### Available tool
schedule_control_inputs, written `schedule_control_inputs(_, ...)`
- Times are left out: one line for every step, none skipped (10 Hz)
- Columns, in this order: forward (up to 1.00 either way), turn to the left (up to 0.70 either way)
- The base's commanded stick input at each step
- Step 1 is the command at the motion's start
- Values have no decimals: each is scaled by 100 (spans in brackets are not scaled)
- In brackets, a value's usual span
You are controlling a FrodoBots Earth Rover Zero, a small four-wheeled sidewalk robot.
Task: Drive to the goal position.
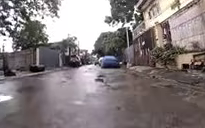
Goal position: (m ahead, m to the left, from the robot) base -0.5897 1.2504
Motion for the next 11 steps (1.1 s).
schedule_control_inputs(100,2)
schedule_control_inputs(100,0)
schedule_control_inputs(100,0)
schedule_control_inputs(100,0)
schedule_control_inputs(100,0)
schedule_control_inputs(100,0)
schedule_control_inputs(100,22)
schedule_control_inputs(100,27)
schedule_control_inputs(100,27)
schedule_control_inputs(100,5)
schedule_control_inputs(100,0)
